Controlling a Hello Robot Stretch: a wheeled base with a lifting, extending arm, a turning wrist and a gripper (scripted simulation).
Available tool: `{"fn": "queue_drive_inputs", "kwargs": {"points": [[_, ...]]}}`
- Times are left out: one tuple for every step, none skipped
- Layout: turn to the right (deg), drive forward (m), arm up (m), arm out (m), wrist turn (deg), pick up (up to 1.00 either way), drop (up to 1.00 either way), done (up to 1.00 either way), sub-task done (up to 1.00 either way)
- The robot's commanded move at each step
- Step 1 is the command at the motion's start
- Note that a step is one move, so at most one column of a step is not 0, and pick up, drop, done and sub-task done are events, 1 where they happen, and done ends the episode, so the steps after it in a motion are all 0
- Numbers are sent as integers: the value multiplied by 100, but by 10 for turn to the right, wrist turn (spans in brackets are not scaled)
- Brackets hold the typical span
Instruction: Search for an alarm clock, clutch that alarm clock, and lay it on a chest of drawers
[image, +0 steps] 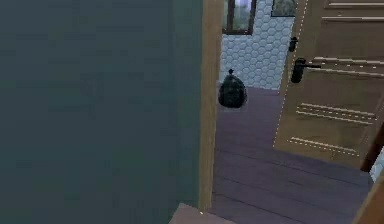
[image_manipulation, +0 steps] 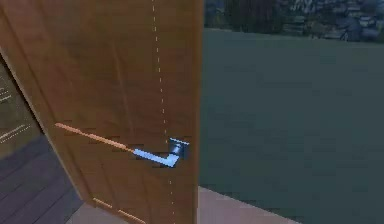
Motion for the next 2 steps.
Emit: {"fn": "queue_drive_inputs", "kwargs": {"points": [[210, 0, 0, 0, 0, 0, 0, 0, 0], [0, 100, 0, 0, 0, 0, 0, 0, 0]]}}
